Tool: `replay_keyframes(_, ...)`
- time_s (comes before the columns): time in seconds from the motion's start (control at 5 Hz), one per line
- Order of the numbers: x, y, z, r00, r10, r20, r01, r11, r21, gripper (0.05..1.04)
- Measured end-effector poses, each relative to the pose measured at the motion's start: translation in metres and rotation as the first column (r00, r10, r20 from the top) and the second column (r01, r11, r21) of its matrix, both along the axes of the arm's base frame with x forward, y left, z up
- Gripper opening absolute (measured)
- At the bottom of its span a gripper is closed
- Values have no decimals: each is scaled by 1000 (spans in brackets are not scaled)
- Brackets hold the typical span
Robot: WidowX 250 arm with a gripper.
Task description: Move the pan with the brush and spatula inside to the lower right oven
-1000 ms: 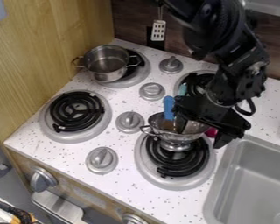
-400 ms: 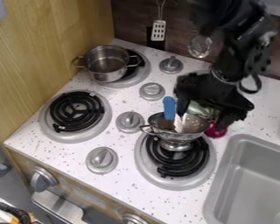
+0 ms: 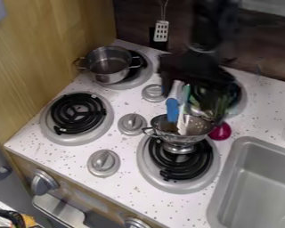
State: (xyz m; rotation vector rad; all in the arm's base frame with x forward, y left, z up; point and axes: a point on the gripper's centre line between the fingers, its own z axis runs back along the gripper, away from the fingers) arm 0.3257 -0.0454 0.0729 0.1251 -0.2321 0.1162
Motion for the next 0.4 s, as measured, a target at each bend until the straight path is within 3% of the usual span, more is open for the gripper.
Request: replay_keyframes(0.4,0,47,2,998,-65,5,65,998,-18,1001)
